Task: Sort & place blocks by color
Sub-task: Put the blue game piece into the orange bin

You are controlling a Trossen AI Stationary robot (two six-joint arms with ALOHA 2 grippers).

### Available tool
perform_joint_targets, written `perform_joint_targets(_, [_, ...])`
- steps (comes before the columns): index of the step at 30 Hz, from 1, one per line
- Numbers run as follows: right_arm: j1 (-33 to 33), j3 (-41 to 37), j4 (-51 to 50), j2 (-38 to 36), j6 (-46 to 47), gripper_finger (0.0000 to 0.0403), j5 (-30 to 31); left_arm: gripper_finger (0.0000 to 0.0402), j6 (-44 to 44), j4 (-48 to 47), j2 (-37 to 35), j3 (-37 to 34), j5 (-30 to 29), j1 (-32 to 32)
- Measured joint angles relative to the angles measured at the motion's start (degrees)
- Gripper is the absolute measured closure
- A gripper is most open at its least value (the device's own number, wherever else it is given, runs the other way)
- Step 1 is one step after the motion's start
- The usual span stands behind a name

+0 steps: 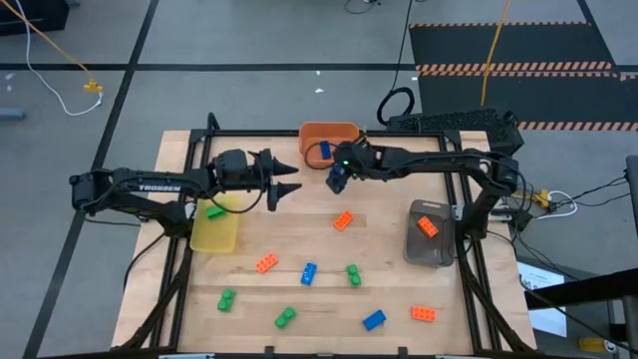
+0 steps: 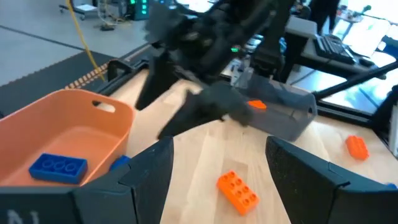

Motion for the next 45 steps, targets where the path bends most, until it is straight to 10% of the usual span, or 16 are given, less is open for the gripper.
perform_joint_targets(18, [-1.7, 6.0, -6.1, 12.5, 25.2, 0.0101, -3.4, 0.0146, 6.1, -8.9, -6.5, 0.0, 0.4, -2.6])
perform_joint_targets(45, [-4.6, -0.1, 6.5, 14.6, 27.3, 0.0101, -1.5, 0.0146, 6.7, -13.2, -8.9, -0.1, 0.3, -4.1])
